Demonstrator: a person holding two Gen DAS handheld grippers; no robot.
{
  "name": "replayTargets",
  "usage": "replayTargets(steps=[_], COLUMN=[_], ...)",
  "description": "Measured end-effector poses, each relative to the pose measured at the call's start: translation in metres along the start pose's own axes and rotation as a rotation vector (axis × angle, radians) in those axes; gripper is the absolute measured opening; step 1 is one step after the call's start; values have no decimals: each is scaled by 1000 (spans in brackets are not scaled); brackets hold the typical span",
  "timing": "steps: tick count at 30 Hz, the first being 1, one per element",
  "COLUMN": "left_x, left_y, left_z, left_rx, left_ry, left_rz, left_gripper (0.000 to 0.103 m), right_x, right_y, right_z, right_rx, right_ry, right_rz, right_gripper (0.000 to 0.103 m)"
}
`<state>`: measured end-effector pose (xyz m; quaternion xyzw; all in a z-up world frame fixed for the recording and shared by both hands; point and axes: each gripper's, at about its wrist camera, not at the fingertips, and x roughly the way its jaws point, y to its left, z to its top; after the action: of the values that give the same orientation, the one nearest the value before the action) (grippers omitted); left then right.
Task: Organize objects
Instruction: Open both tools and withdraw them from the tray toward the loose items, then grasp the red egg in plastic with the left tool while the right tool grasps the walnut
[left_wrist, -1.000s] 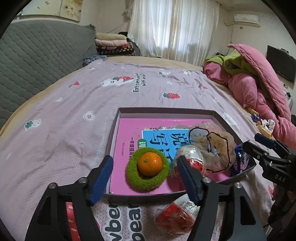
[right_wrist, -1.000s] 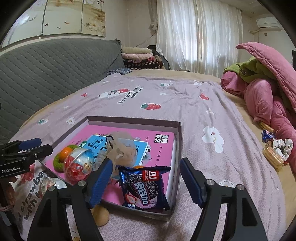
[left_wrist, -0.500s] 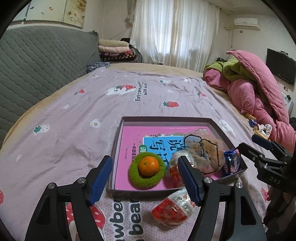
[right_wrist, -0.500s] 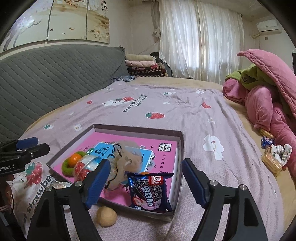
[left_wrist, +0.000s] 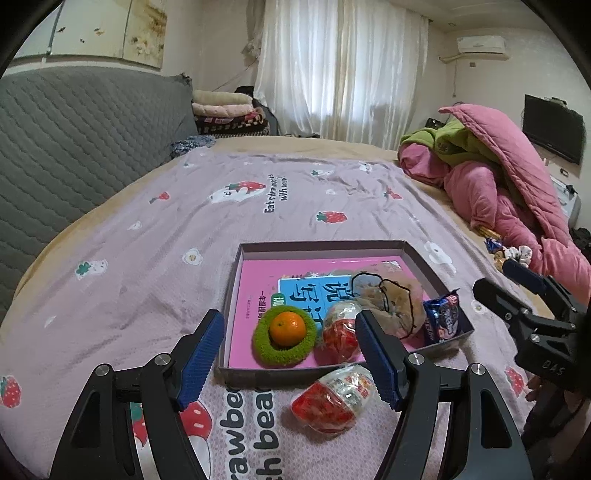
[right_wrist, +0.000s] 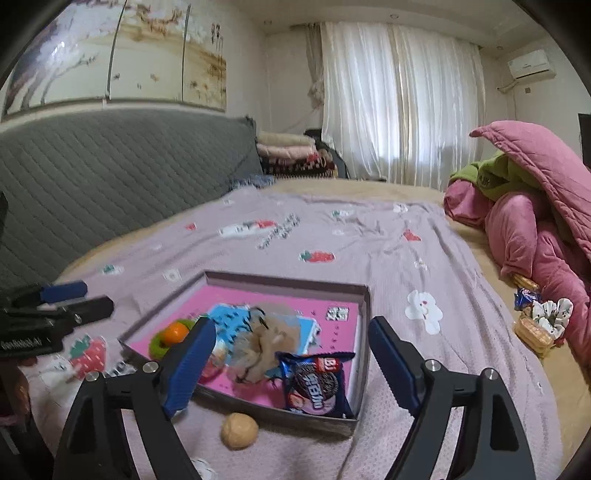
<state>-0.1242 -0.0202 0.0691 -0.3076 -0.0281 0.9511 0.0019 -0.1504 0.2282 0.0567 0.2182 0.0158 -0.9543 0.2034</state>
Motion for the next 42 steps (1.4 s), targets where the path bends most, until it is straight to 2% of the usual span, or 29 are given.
replayTargets(steps=[6, 14, 23, 35, 42], left_x=[-10, -28, -32, -10, 3], left_y=[0, -2, -4, -10, -13], left_z=[-2, -11, -30, -64, -72], left_rx=[5, 19, 45, 78, 84], left_ry=[-8, -15, 12, 109, 140], left_rz=[-7, -16, -30, -47, -57], left_gripper=[75, 75, 75, 75, 75], right_x=[-22, -37, -40, -25, -14], right_y=[16, 26, 35, 41, 45], right_z=[0, -10, -31, -59, -71], right_rx=[-46, -47, -49, -57, -79], right_ry=[-63, -46, 25, 137, 187], right_rz=[-4, 3, -12, -22, -25], right_gripper=[87, 87, 87, 87, 87])
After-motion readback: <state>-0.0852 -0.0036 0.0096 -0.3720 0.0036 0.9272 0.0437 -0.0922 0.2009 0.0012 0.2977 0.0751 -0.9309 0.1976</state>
